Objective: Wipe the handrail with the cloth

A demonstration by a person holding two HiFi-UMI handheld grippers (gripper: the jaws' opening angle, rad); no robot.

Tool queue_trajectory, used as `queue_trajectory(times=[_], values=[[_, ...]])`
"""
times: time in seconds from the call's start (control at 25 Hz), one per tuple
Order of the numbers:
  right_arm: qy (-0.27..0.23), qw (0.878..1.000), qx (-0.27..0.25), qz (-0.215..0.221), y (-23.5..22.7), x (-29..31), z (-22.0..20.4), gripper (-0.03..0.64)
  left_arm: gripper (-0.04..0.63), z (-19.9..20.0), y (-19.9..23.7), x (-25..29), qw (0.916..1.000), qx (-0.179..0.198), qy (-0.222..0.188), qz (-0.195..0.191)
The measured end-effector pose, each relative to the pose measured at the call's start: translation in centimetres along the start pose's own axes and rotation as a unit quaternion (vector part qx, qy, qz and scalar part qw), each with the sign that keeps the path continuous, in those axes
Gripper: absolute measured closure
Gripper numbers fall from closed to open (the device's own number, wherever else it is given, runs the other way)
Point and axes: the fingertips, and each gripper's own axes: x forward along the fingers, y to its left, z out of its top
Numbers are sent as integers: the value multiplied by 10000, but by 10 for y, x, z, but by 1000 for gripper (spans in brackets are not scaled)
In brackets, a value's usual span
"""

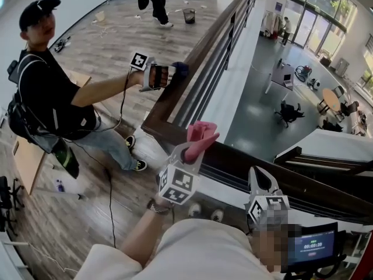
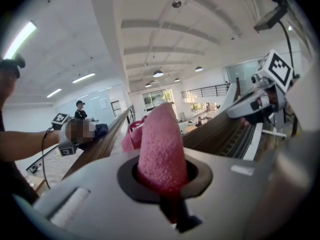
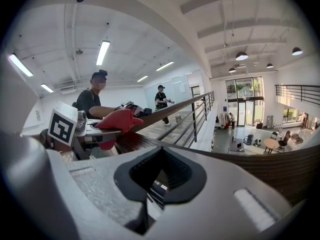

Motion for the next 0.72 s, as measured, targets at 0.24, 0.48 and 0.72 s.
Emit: queue_trajectory(times=[0.24,0.48,0.72], values=[[-14,10000,9,32,-2,1,0,614,558,-1,0,1,10000,-52,-9,14],[-19,10000,12,29,-2,1,1,614,558,-6,16,-3,9997,-172,29,179],[-27,10000,2,2,-3,0,2,614,558,-10,32,-8,9991,-290,55,316]])
